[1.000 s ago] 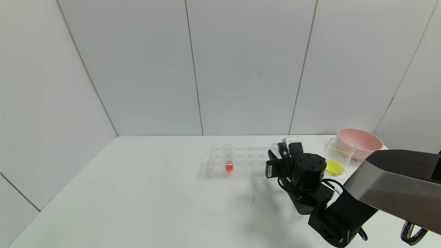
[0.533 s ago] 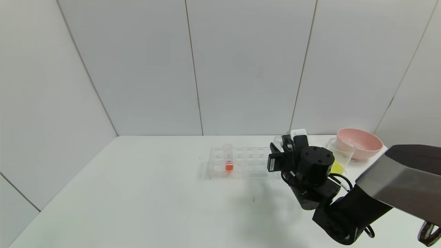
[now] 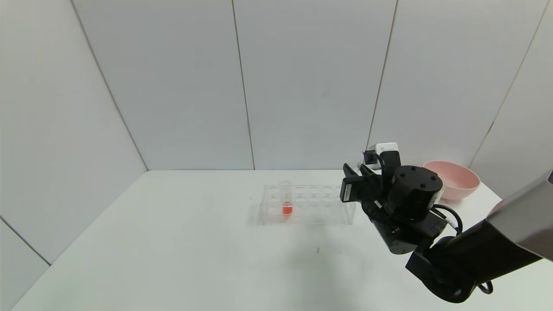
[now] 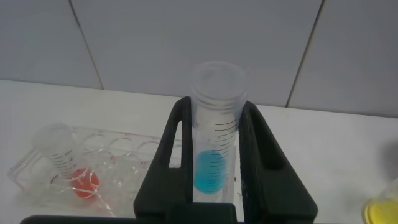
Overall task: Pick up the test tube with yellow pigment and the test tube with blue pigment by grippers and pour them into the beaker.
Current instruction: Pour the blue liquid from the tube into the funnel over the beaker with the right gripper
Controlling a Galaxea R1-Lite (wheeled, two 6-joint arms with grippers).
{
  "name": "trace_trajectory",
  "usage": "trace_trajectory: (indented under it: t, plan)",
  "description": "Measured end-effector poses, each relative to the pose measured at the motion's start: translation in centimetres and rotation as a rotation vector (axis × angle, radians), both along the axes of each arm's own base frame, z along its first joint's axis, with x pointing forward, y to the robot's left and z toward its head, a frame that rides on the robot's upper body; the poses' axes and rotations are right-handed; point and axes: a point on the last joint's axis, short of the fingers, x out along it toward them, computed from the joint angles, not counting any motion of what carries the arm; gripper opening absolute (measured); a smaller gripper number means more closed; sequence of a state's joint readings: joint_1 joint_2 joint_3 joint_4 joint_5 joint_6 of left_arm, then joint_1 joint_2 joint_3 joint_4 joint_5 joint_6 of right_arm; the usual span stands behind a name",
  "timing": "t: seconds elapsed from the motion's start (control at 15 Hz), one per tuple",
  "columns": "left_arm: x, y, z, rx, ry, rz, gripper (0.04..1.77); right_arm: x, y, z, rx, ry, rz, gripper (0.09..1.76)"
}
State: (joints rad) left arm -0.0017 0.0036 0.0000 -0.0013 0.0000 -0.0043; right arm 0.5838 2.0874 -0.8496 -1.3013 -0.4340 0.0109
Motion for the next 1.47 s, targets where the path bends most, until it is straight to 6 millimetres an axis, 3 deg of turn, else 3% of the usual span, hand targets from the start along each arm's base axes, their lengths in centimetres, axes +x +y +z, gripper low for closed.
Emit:
trace_trajectory:
  t: [0.27, 0.47, 0.67, 1.13, 1.27, 1.47]
  plan:
    - [0.0, 0.0, 0.0, 0.0, 0.0, 0.0, 1.76, -0.9, -0.9, 1.4, -0.027, 0.03, 0.061, 0.49]
    - [0.0, 0.0, 0.0, 0.0, 0.0, 0.0, 1.76, -2.2, -3.3, 3.3, -0.044, 0.069, 0.165, 0.49]
    - [0.0, 0.0, 0.0, 0.0, 0.0, 0.0, 1.76, -3.5, -7.5, 5.2, -0.054, 0.114, 0.291, 0.49]
    - [0.0, 0.0, 0.0, 0.0, 0.0, 0.0, 1.76, -6.4, -19.8, 7.9, -0.053, 0.228, 0.508, 0.49]
    - [0.0, 0.0, 0.0, 0.0, 0.0, 0.0, 1.76, -6.4, -22.6, 8.1, -0.101, 0.228, 0.495, 0.49]
    - [0.0, 0.0, 0.0, 0.0, 0.0, 0.0, 1.76, -5.2, -25.4, 8.5, -0.148, 0.244, 0.452, 0.49]
